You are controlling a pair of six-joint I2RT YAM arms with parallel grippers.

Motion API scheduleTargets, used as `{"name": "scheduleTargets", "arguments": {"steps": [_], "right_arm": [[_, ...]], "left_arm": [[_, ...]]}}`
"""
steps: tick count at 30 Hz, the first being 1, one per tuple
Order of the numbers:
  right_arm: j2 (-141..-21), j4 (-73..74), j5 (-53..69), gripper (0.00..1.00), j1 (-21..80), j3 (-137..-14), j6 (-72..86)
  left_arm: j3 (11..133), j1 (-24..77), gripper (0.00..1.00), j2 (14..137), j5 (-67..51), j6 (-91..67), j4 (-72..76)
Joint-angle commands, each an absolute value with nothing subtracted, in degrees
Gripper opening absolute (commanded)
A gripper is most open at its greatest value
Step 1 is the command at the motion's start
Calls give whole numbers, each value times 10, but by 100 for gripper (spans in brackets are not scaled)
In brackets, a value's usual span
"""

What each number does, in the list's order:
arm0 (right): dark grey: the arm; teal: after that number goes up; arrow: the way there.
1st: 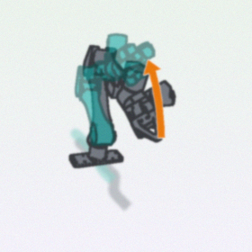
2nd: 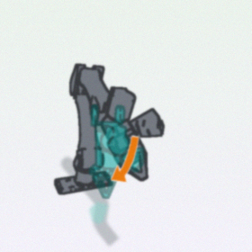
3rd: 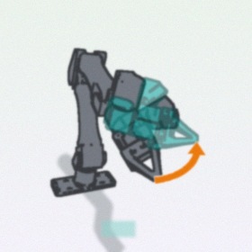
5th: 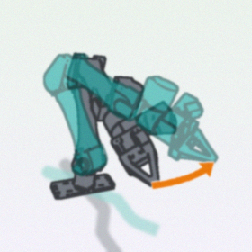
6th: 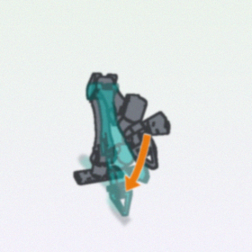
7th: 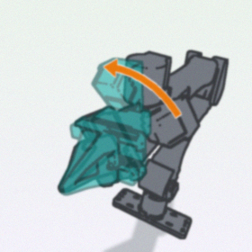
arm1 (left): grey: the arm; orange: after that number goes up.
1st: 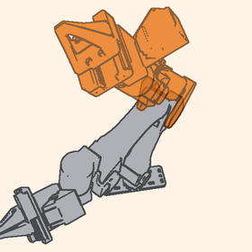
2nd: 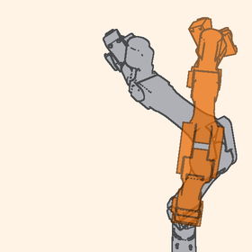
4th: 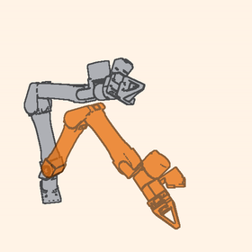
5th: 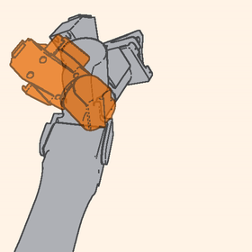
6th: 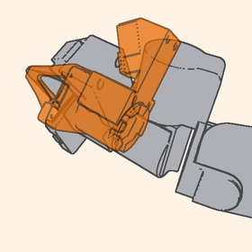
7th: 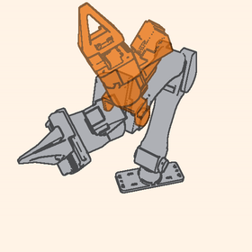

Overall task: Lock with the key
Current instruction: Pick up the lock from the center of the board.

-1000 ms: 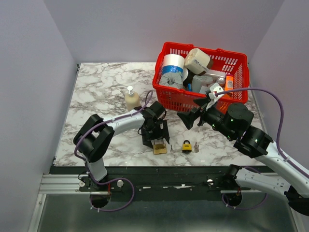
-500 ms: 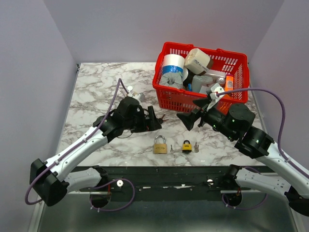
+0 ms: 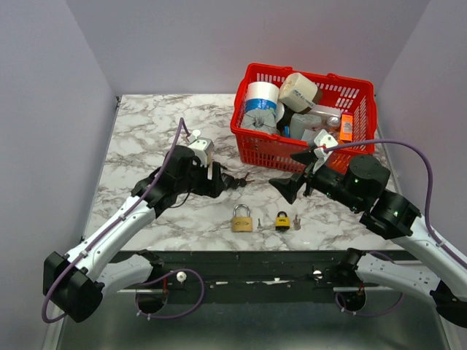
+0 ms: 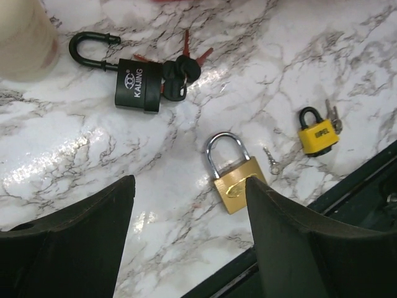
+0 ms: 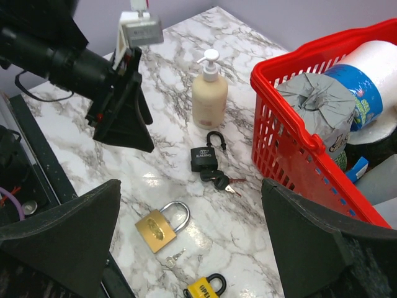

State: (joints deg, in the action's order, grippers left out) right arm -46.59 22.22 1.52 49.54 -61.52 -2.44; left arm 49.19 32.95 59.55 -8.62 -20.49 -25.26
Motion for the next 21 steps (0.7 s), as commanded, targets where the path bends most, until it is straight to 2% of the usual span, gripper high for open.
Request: {"name": "scheduleTargets", "arguments": {"steps": [1,21], "right_arm": [[-470,246,45,100,490,-638,-42],[-477,250,45,100,488,-628,-24]], "left_arm": [[450,326,76,610,-61,-163,-138],[388,328,77,830,-29,-134,101]]}}
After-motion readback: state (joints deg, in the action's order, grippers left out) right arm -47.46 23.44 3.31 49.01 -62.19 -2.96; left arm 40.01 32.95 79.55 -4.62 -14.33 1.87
